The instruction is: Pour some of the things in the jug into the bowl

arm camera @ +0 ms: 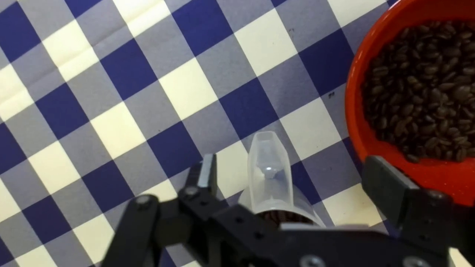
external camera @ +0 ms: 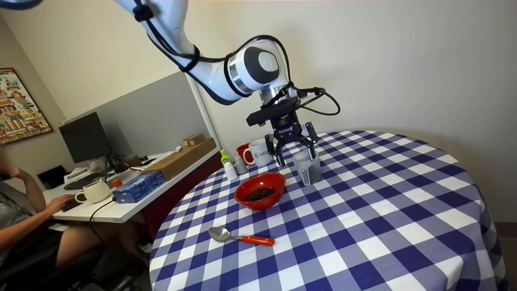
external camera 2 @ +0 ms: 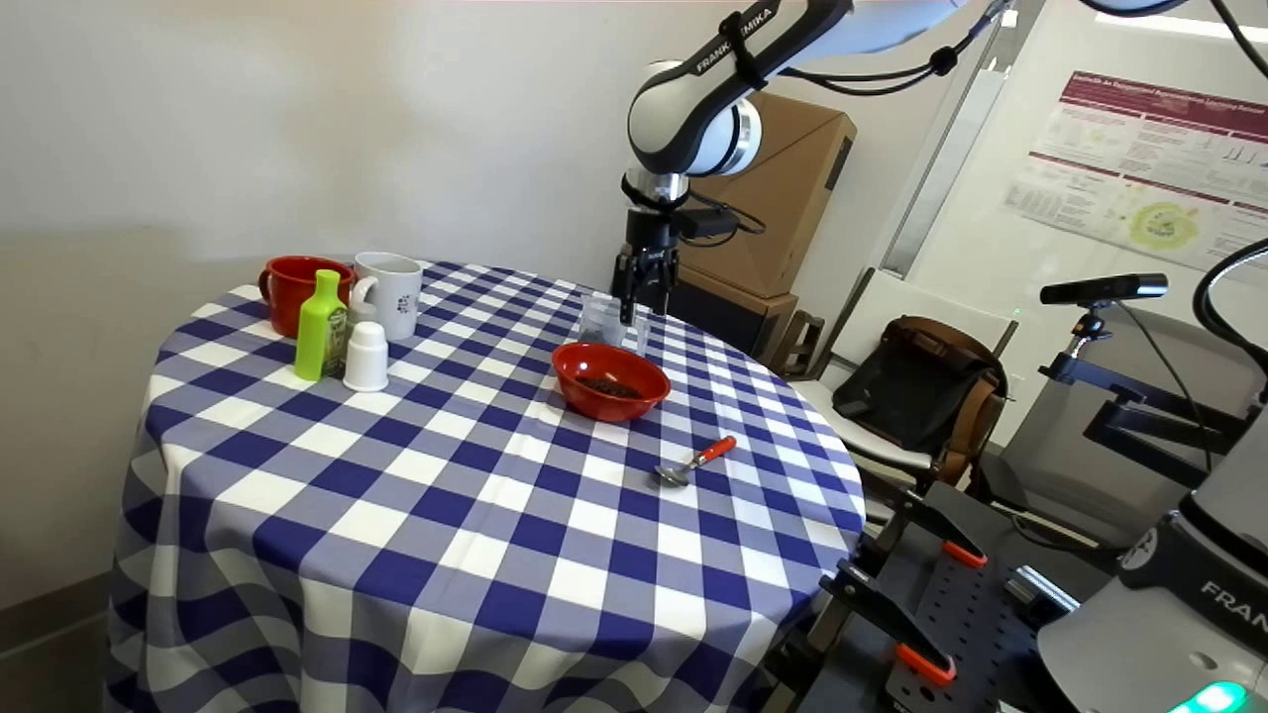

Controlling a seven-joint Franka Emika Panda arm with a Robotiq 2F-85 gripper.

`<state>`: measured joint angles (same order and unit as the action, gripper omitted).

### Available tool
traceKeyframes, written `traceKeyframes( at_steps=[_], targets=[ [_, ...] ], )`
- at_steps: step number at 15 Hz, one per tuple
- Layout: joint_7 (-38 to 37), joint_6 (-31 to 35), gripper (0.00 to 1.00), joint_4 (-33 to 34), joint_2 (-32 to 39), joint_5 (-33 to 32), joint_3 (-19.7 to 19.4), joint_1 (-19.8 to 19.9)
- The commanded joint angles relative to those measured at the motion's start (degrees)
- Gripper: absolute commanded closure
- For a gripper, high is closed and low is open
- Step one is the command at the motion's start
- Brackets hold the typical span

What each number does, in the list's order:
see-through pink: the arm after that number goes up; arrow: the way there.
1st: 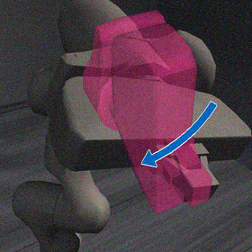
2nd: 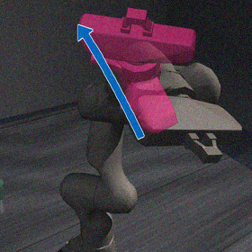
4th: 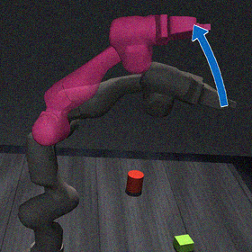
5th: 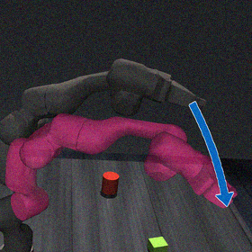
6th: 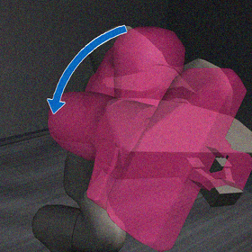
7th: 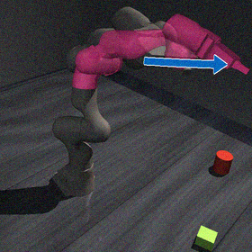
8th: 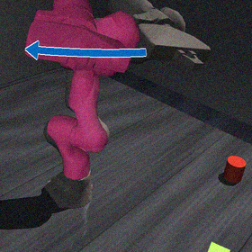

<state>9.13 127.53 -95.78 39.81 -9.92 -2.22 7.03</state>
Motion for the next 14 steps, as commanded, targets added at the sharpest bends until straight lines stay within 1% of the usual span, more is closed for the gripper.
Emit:
traceKeyframes(
  at_steps=[1, 2, 5, 6, 7, 8, 10, 11, 12, 14],
  targets=[
    [1.3, -0.7, 0.28, 6.3, 4.8, 0.2, -0.2, -0.8],
    [1.3, -0.6, 0.29, 7.1, 5.5, 0.1, -0.2, -1.0],
    [1.1, -1.1, 0.49, 8.8, 6.8, 0.1, -0.4, -1.1],
    [1.1, -1.2, 0.58, 9.0, 6.9, 0.2, -0.4, -1.1],
    [1.0, -1.3, 0.65, 9.0, 6.8, 0.3, -0.4, -1.0],
    [0.9, -1.2, 0.74, 8.8, 6.6, 0.2, -0.5, -1.0],
    [0.8, -1.1, 0.87, 7.6, 5.5, 0.1, -0.8, -1.0],
    [0.8, -0.9, 0.96, 7.0, 5.0, 0.1, -0.9, -0.9],
    [0.9, -0.8, 0.92, 6.1, 4.3, 0.2, -0.9, -0.7],
    [1.0, -0.5, 0.91, 4.2, 2.8, 0.1, -1.0, -0.5]
  ],
)
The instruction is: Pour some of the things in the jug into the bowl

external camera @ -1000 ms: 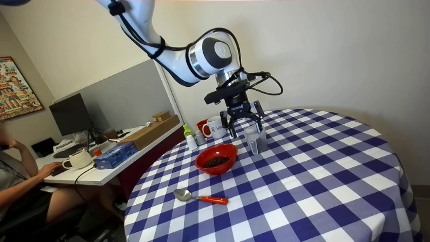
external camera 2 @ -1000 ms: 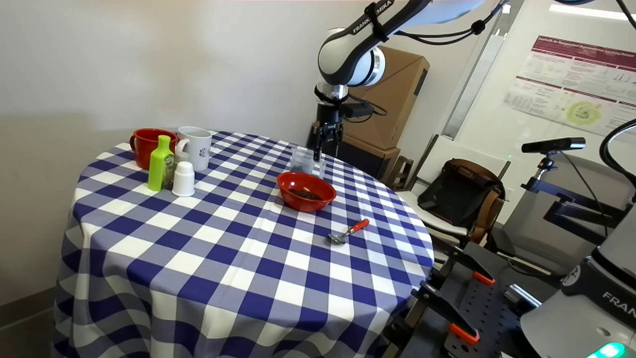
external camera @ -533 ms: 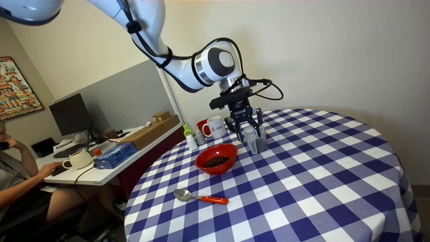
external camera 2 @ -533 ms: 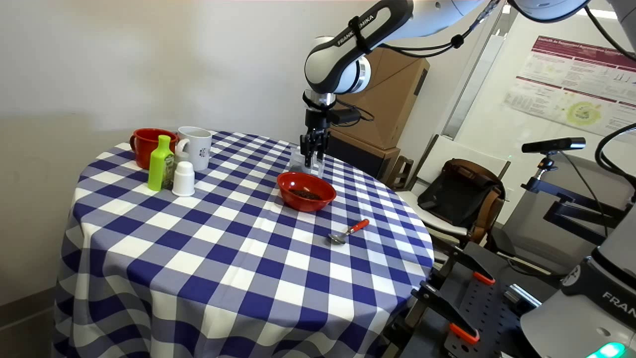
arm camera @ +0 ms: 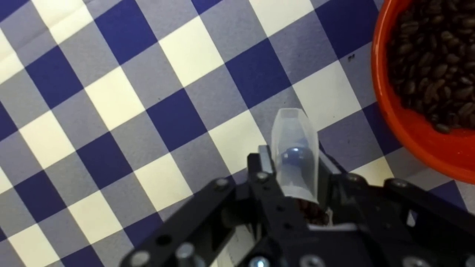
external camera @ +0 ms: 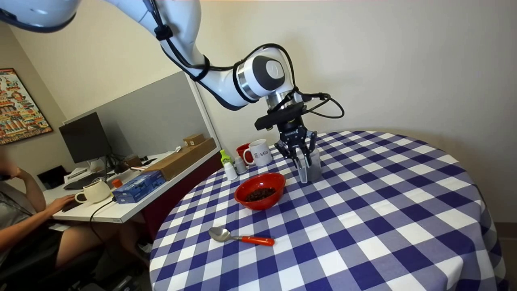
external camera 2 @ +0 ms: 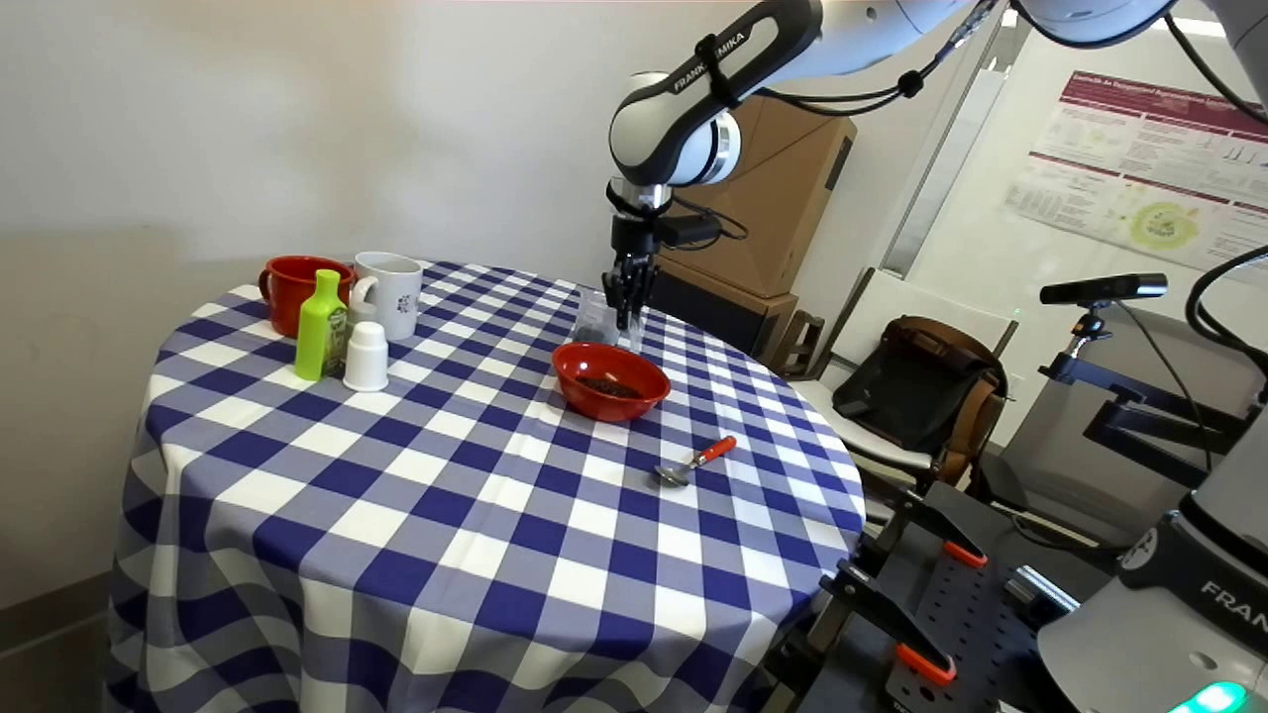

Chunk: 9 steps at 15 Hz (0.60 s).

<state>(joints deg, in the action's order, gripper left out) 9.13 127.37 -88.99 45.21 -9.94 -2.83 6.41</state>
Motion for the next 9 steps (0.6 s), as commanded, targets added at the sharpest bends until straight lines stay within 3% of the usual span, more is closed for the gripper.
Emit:
traceKeyframes(
  at_steps=[1, 5, 9],
  targets=[
    [1.2, 0.0, 0.91, -4.0, -3.6, 0.1, -0.4, 0.3],
    [2.6, 0.7, 0.91, -12.1, -9.2, -1.6, -0.8, 0.1],
    [3.9, 2.2, 0.91, -24.2, -17.9, -7.4, -2.0, -1.3]
  ],
)
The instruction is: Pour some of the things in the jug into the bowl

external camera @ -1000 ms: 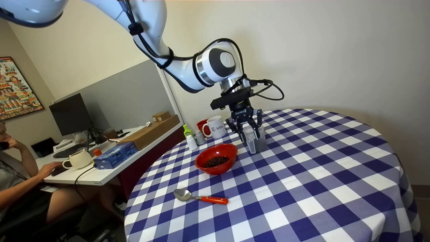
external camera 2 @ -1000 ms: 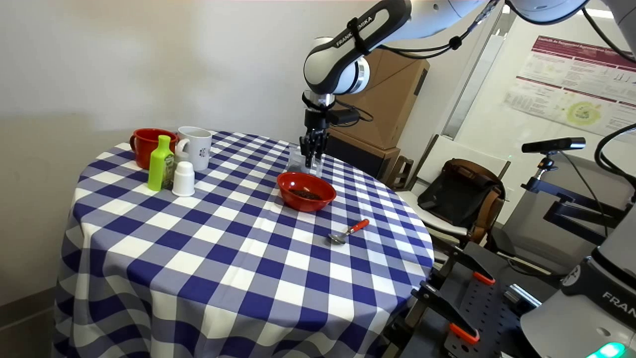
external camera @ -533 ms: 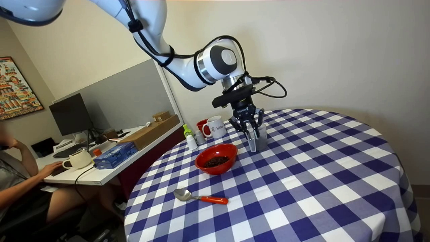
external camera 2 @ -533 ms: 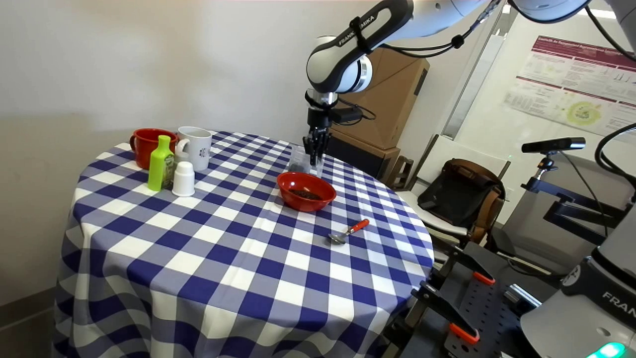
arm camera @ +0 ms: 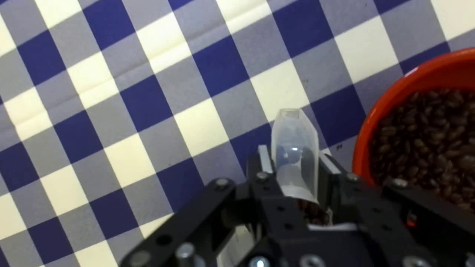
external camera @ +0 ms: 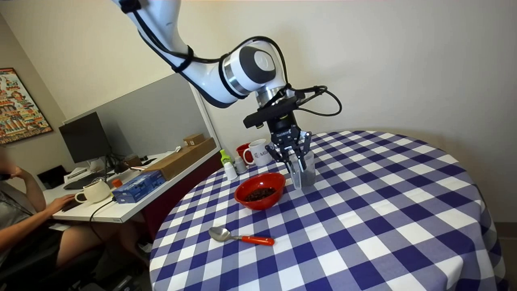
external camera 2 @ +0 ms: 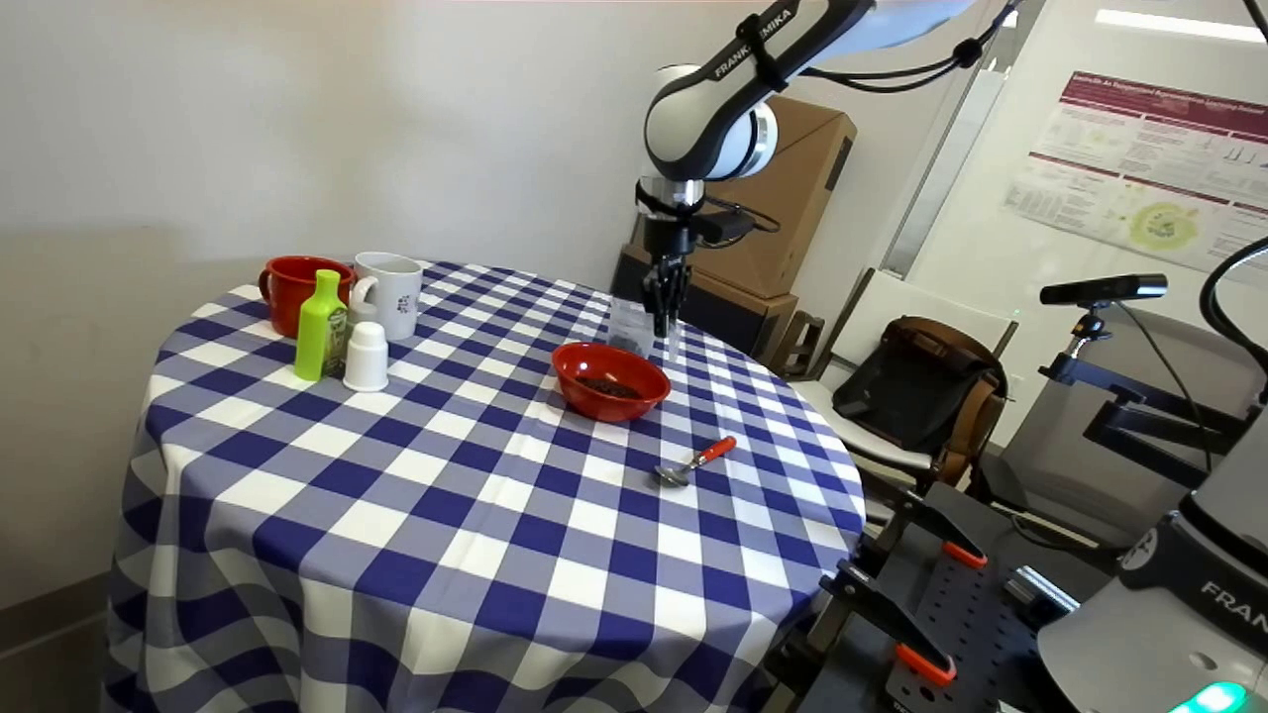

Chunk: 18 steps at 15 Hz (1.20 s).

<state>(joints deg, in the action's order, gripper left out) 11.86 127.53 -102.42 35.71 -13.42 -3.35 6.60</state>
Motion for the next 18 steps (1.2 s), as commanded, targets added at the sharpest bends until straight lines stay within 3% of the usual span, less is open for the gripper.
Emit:
traceKeyframes(
  at_steps=[1, 9, 18],
  targets=[
    [0.8, 2.3, 0.91, -13.5, -10.8, -5.8, -1.9, -1.7],
    [-1.0, 2.0, 0.91, -26.9, -24.8, -20.8, -4.1, -2.4],
    [-7.1, -3.4, 0.91, -25.0, -23.6, -36.1, 2.1, -9.2]
  ],
)
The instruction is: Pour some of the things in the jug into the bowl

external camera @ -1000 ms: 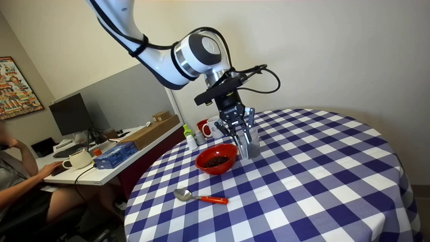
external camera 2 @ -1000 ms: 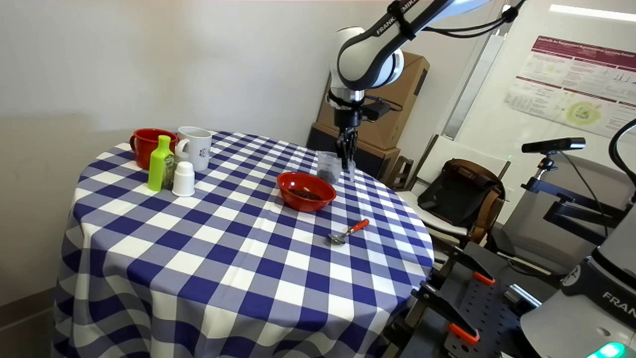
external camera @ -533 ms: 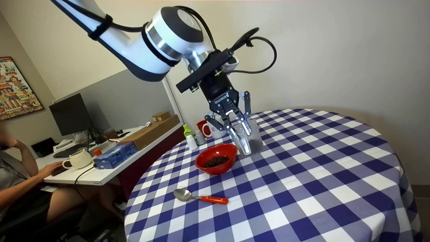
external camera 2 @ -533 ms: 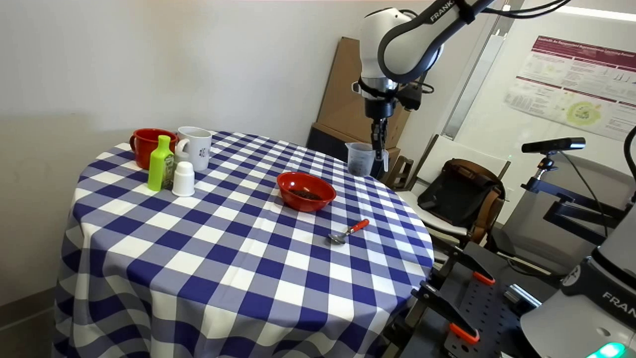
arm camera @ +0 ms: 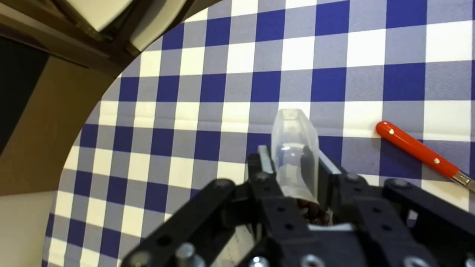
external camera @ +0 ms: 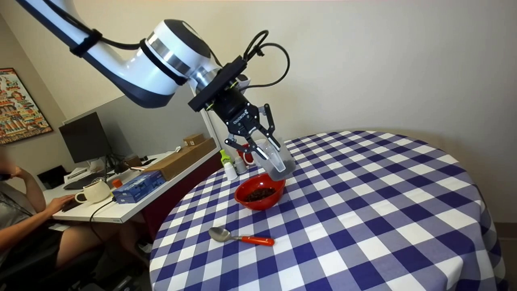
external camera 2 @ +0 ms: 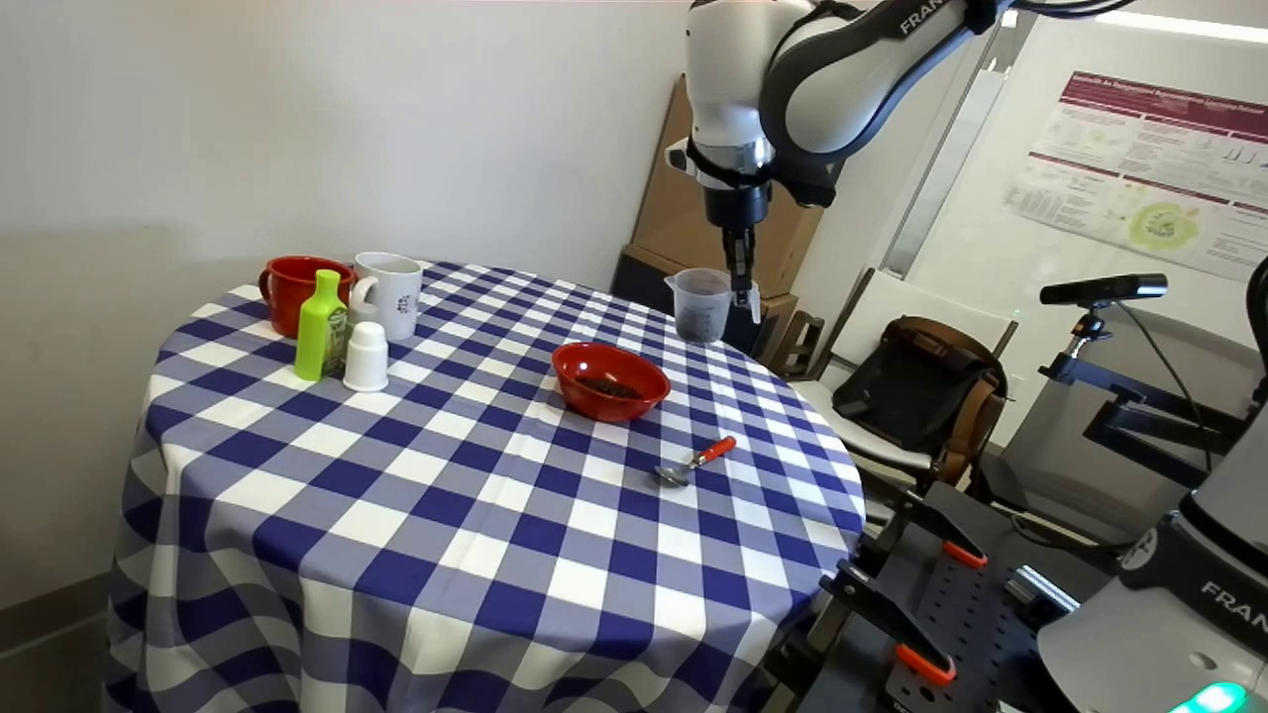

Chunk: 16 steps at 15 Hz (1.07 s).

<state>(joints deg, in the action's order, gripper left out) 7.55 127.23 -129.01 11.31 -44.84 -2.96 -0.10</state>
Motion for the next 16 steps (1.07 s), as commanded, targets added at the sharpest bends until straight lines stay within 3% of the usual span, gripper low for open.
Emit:
traceKeyframes(
  at_steps=[1, 11, 16],
  targets=[
    [-3.5, -4.3, 0.91, 2.1, 1.3, -6.4, 2.4, -3.4],
    [-12.4, -15.0, 0.91, 6.0, 8.5, -28.6, 5.7, -8.0],
    [-17.2, -19.6, 0.91, 6.7, 13.1, -35.7, 6.6, -8.7]
  ],
)
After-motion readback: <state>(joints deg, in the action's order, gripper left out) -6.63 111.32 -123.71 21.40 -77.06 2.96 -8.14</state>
